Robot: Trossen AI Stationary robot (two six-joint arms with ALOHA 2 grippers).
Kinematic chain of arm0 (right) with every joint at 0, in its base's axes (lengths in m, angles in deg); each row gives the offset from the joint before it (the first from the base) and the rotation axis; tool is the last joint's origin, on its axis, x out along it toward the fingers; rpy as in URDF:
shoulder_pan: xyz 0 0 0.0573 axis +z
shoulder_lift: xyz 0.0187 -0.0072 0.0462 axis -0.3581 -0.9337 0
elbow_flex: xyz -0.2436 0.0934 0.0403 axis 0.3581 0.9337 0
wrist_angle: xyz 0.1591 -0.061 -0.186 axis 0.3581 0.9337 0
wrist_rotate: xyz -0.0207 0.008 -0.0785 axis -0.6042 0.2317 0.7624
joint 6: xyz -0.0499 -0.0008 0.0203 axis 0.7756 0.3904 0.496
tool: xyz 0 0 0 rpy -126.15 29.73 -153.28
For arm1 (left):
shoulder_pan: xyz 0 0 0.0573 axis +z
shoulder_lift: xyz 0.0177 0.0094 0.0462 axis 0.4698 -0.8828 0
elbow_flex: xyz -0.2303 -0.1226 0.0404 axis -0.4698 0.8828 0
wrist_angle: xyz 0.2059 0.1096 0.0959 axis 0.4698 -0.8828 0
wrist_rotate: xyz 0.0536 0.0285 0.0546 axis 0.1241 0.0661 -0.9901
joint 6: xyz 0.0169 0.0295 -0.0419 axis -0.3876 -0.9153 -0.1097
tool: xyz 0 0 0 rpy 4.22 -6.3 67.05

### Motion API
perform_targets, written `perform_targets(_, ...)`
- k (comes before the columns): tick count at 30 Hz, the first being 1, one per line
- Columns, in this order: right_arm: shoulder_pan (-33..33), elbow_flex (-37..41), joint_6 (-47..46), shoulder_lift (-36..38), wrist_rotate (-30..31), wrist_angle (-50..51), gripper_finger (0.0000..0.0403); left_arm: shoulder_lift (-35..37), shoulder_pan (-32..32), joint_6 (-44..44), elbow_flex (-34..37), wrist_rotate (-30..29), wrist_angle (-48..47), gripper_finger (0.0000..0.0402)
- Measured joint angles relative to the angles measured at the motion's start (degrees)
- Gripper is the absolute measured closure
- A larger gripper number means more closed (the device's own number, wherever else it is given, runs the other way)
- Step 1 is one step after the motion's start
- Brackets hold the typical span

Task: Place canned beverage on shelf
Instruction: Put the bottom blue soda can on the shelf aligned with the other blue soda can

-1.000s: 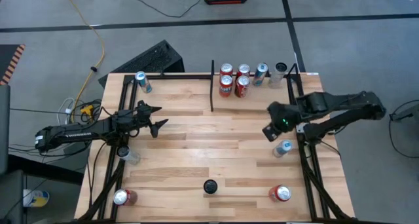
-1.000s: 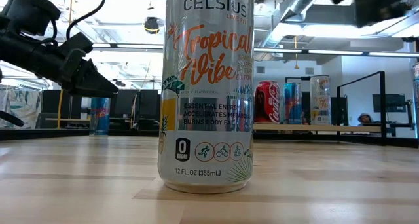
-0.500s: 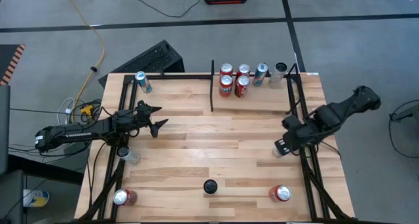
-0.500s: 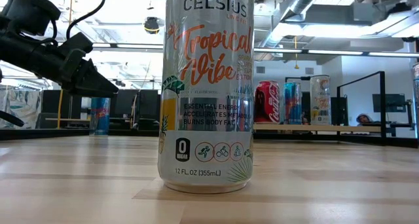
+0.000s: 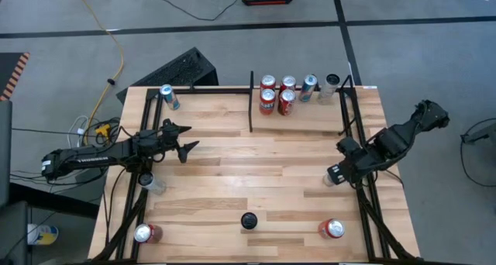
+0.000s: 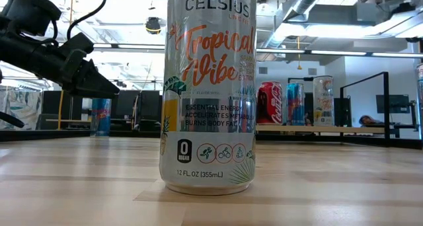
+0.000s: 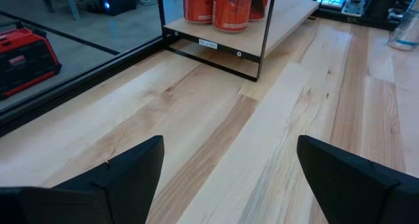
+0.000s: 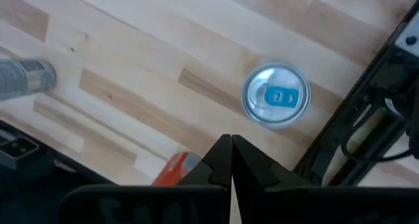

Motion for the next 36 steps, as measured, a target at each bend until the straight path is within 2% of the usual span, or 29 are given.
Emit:
perform_targets(11, -0.07, 0.0, 1.95, -2.41, 0.94, 4.2, 0.0283, 0.0, 0.0, -0.01, 0.0, 0.0, 0.02, 0.0068)
perform_targets(16, -0.93, 0.0, 2.45, -5.79, 0.92, 4.55, 0.0212, -0.01, 0.0, 0.0, 0.0, 0.0, 0.02, 0.0068)
perform_targets(22, -2.66, 0.0, 7.33, -8.81, 0.86, 4.58, 0.0114, 0.0, 0.01, 0.0, 0.0, -0.01, 0.02, 0.0068)
perform_targets(28, -4.18, 1.55, 7.54, -9.38, 0.91, 4.67, 0.0041, 0.0, 0.02, 0.0, 0.0, 0.0, 0.0, 0.0068)
perform_targets(32, -4.31, 4.78, 4.22, -9.17, 0.82, 4.61, 0.0016, -0.01, 0.01, 0.0, 0.0, 0.0, 0.01, 0.0068)
perform_targets(36, -4.13, 6.76, 3.1, -9.01, 0.75, 3.66, 0.0012, 0.0, 0.01, 0.0, 0.0, 0.0, 0.02, 0.0068)
